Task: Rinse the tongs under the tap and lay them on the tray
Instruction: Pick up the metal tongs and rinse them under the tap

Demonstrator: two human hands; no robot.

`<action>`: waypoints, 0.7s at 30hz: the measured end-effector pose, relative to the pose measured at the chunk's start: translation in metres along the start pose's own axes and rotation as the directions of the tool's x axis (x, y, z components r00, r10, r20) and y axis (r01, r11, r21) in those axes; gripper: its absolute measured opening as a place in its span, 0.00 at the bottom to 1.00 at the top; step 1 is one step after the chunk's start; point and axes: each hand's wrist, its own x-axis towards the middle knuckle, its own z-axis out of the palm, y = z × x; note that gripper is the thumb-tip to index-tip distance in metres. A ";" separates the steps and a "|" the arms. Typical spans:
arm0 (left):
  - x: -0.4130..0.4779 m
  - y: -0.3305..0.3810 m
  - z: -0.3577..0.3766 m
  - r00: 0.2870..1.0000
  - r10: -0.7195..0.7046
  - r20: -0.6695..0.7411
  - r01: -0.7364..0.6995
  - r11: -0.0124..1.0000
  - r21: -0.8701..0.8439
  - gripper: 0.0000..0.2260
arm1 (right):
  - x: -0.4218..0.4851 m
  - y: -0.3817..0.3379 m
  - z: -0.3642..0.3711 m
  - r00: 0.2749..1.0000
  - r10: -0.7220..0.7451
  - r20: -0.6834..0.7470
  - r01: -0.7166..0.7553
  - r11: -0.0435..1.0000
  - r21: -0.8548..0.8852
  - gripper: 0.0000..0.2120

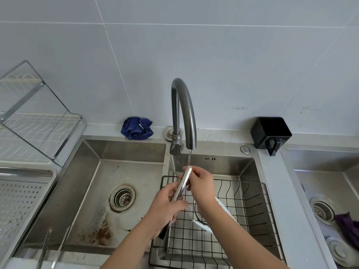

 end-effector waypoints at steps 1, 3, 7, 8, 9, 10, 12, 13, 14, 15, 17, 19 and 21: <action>0.000 0.000 -0.001 1.000 -0.003 -0.020 0.003 1.000 -0.024 0.18 | -0.002 0.001 0.002 0.999 0.019 0.039 -0.019 1.000 0.009 0.11; -0.003 -0.001 -0.002 1.000 -0.001 -0.010 0.000 0.998 -0.057 0.18 | -0.003 0.000 0.002 0.996 0.030 0.080 -0.029 1.000 -0.010 0.11; -0.006 0.000 -0.003 1.000 -0.023 0.010 0.024 0.989 -0.147 0.24 | 0.006 -0.008 -0.002 0.999 0.040 0.016 -0.041 0.997 0.058 0.16; -0.005 0.001 -0.003 1.000 -0.016 0.008 0.017 0.986 -0.164 0.25 | 0.006 -0.010 -0.001 0.999 0.040 0.021 -0.042 0.996 0.078 0.16; -0.005 0.003 -0.003 1.000 -0.007 -0.001 0.006 0.987 -0.161 0.25 | 0.004 -0.010 0.000 0.998 0.037 0.042 -0.041 0.995 0.092 0.13; -0.005 0.004 -0.003 1.000 0.004 -0.014 -0.006 0.989 -0.147 0.24 | 0.002 -0.010 0.001 0.996 0.034 0.077 -0.041 0.995 0.094 0.09; -0.004 0.006 -0.004 0.999 0.018 -0.051 -0.025 0.992 -0.124 0.22 | -0.002 -0.009 0.003 0.988 0.036 0.148 -0.048 0.996 0.074 0.08; -0.004 0.006 -0.004 0.997 0.022 -0.068 -0.029 0.993 -0.113 0.20 | -0.002 -0.009 0.004 0.986 0.038 0.162 -0.048 0.997 0.059 0.08; -0.005 0.006 -0.004 0.996 0.026 -0.087 -0.035 0.995 -0.097 0.18 | -0.002 -0.011 0.004 0.986 0.033 0.162 -0.042 0.998 0.054 0.07; -0.006 0.007 -0.003 0.994 0.034 -0.104 -0.041 0.996 -0.073 0.15 | 0.000 -0.013 0.003 0.988 0.024 0.150 -0.032 0.998 0.054 0.09; -0.007 0.007 0.001 0.989 0.056 -0.136 -0.058 0.998 -0.013 0.11 | 0.004 -0.018 0.003 0.995 0.004 0.105 -0.008 0.999 0.041 0.16; -0.007 0.005 0.002 0.982 0.090 -0.165 -0.084 0.995 0.046 0.09 | 0.004 -0.019 0.004 0.996 -0.021 0.084 0.020 1.000 0.009 0.18; -0.007 0.004 0.001 0.976 0.117 -0.185 -0.102 0.991 0.088 0.08 | 0.002 -0.016 0.005 0.994 -0.030 0.107 0.032 0.999 -0.017 0.15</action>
